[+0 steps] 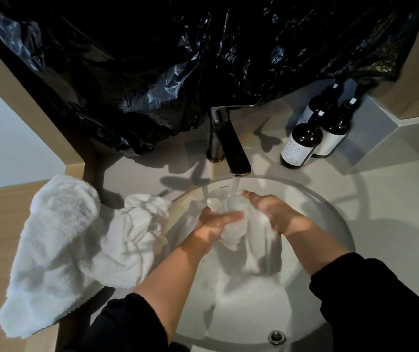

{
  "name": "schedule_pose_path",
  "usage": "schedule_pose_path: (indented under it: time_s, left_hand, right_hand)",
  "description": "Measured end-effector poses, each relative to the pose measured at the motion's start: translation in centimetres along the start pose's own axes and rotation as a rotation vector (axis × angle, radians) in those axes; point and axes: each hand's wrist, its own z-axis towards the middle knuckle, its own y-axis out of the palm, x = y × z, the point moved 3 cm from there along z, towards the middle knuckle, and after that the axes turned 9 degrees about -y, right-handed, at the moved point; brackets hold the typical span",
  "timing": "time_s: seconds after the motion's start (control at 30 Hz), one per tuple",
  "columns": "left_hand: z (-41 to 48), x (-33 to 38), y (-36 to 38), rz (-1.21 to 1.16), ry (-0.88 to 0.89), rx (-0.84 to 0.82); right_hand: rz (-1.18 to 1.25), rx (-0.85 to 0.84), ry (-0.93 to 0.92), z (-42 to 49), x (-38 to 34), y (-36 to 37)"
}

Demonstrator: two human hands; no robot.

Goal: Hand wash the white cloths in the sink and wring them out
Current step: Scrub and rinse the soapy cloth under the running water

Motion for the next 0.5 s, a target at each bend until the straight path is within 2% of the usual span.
schedule_pose_path:
  time_s: [0.07,0.2,0.33,0.43,0.5]
  left_hand:
    - [0.4,0.1,0.2,-0.148,-0.049,0.046]
    - [1.4,-0.1,0.8,-0.416,-0.203,0.028]
    - [1.8,0.3,1.6,-0.623,-0.3,-0.065]
    - [1.4,0.5,1.0,-0.508,-0.307,-0.088]
    - [0.7,0.7,0.6,-0.371,-0.333,-0.152]
  right_hand:
    - [-0.014,-0.055,-0.027,0.0,0.0,-1.0]
    - [0.029,-0.202,-0.195,-0.6,-0.4,-1.4]
    - [-0.065,-0.164,-0.428,-1.5,-1.0,-0.2]
    - [-0.15,-0.078,-0.464,-1.3,-1.3,0.0]
    - [-0.067,-0.038,-0.399,-1.1,-1.5,-0.6]
